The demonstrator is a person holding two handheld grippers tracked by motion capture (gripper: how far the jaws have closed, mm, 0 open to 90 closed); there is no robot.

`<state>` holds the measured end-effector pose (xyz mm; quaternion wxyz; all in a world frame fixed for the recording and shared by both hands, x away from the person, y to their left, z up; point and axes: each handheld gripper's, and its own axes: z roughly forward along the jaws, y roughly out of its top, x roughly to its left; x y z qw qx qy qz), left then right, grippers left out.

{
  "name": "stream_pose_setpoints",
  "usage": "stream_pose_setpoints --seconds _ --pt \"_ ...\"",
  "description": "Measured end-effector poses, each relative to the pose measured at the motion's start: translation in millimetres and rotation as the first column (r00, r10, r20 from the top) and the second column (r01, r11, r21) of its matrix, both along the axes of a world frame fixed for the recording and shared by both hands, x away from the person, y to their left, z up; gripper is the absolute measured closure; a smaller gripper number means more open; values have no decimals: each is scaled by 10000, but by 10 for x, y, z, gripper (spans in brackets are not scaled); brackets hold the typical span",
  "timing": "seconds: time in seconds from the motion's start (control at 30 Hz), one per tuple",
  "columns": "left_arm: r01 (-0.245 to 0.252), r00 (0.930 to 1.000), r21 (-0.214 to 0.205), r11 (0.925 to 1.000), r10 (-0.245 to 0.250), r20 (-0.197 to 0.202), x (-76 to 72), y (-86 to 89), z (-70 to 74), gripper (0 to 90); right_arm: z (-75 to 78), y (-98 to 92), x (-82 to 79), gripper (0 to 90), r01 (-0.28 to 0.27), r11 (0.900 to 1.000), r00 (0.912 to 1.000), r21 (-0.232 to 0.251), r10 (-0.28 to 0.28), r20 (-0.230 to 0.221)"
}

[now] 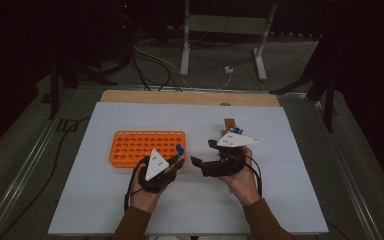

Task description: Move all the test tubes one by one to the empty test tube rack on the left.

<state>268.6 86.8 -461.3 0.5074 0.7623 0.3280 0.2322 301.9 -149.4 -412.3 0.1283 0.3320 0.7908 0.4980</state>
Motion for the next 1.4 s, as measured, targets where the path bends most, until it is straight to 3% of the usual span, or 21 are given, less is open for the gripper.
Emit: stream_pose_setpoints --seconds 0.17,0.27,0.5,0.8,1.07,1.4 --pt "-194 9998 -101 9998 194 0 9 59 7 781 -21 -95 -6 23 147 9999 9998 26 -147 161" --pt "-295 9996 -230 9993 295 -8 13 85 15 781 -34 -146 -18 0 173 9998 9995 36 -174 279" --pt "-332 9994 -364 9988 333 1 35 131 38 780 -54 -293 -81 0 19 9999 9963 -124 -8 854" --pt "-609 9978 -520 9968 622 229 118 177 80 779 -116 -490 -110 0 369 9993 9952 -67 -362 904" --pt "-827 9957 -342 9960 840 390 201 165 41 780 -89 -588 -136 0 489 9987 9939 142 -501 980" --pt "-1185 9924 -330 9924 1195 300 309 143 -25 780 -78 -648 -147 0 545 9982 9934 263 -569 998"
